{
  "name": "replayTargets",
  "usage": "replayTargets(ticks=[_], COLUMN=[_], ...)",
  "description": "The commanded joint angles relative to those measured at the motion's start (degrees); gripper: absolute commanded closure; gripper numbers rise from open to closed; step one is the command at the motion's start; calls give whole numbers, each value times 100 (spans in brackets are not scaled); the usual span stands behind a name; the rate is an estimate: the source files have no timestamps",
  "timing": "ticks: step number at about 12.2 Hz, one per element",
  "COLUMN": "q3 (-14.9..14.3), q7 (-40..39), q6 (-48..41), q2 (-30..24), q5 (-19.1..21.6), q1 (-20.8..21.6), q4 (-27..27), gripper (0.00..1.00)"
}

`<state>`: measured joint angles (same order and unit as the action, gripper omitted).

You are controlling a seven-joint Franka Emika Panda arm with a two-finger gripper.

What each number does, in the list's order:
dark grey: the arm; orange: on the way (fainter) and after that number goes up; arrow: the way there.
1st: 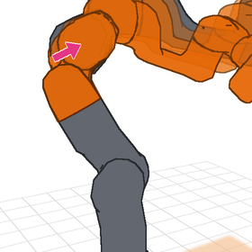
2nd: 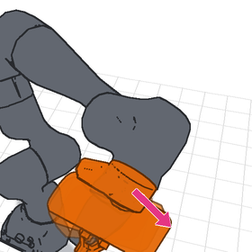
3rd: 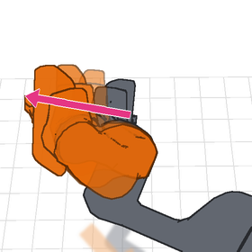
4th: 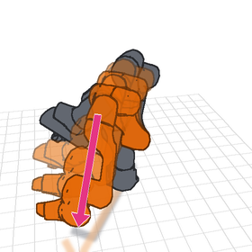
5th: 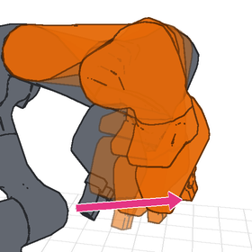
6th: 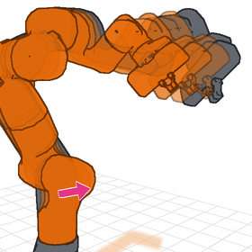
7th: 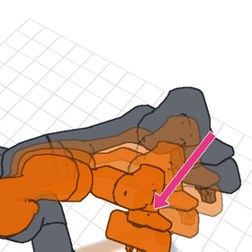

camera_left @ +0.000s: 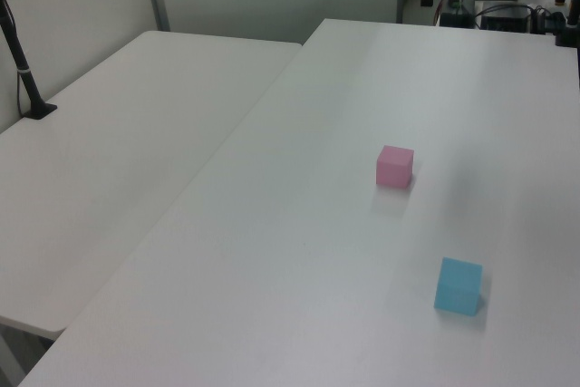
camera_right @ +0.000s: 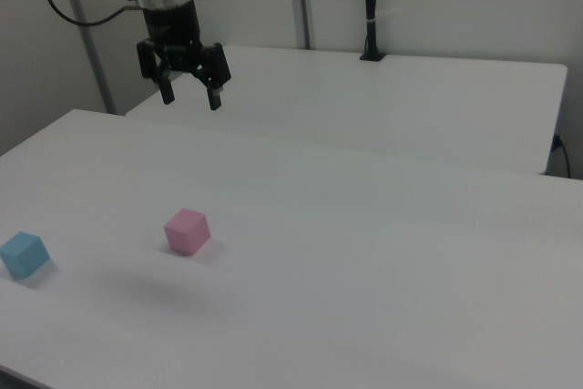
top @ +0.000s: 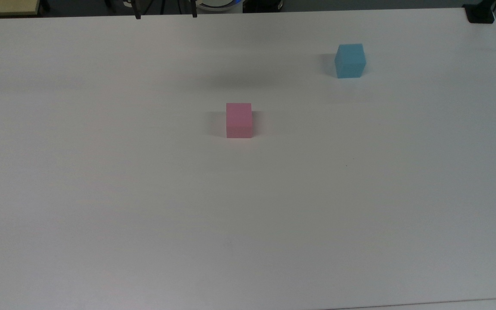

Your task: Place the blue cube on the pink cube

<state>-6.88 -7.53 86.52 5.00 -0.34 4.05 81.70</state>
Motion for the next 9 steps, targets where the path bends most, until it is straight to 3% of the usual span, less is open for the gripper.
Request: replayTargets(ticks=[1,9], q3=[-68,-59], q7=[41,41], q6=[24,-21], q2=[-156,-192], q5=[86,96], q1=[26,69], q4=[231,223], gripper=[0,0])
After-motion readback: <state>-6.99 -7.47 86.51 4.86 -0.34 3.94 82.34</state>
